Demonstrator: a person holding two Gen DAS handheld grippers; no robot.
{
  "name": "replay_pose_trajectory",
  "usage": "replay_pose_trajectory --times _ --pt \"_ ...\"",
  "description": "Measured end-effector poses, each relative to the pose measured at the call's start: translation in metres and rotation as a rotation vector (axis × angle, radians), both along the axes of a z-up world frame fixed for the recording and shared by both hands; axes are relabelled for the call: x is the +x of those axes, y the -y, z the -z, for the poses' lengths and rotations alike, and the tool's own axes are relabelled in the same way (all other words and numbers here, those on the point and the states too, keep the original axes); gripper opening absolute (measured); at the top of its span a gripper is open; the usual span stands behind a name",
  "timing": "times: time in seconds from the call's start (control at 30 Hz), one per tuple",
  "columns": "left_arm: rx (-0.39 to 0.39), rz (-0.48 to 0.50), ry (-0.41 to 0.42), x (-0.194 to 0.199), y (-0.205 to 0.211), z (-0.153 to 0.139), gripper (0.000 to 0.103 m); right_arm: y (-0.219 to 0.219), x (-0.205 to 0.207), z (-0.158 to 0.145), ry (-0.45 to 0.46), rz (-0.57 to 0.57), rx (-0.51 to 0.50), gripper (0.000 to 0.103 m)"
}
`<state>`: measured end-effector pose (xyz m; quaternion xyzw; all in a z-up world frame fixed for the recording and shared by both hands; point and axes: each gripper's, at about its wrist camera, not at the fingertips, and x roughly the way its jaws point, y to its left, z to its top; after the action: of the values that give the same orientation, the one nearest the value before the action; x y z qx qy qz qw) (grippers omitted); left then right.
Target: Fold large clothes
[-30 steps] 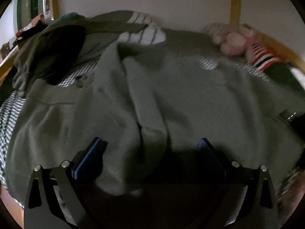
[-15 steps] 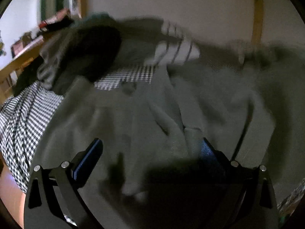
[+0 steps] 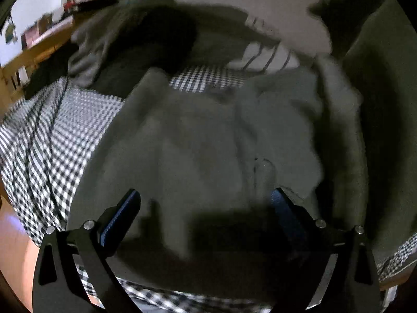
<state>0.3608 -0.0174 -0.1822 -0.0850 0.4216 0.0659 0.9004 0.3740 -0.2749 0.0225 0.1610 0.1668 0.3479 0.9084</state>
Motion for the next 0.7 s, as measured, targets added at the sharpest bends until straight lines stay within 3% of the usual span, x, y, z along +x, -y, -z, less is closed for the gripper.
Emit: replay_pose_trajectory --times 0.1,0.27,0.37,0.47,0.57,0.67,0.7 --pt "-0.142 0.047 0.011 0.005 -0.016 0.031 0.099 -0.029 0.002 0.001 -0.003 -0.028 -0.018 0.019" --pt "-0.223 0.094 -0.01 -0.002 -0.033 0.021 0.098 -0.083 -0.002 0.007 0.029 -0.089 -0.073 0.019" --pt "-0.344 -0.046 0.08 -0.046 -0.08 0.011 0.098 -0.116 -0.006 0.012 0.042 -0.128 -0.098 0.019" --pt "-0.318 -0.218 0.083 -0.077 -0.135 0.006 0.098 -0.154 -0.015 0.024 0.047 -0.173 -0.146 0.019" --pt "-0.297 -0.313 0.063 -0.098 -0.179 0.012 0.098 -0.196 -0.026 0.04 0.064 -0.2 -0.246 0.019" --pt "-0.305 -0.387 0.041 -0.118 -0.209 0.023 0.098 -0.232 -0.036 0.069 0.084 -0.213 -0.411 0.019" --pt "-0.307 -0.404 0.04 -0.124 -0.215 0.025 0.098 -0.245 -0.035 0.085 0.051 -0.216 -0.468 0.019"
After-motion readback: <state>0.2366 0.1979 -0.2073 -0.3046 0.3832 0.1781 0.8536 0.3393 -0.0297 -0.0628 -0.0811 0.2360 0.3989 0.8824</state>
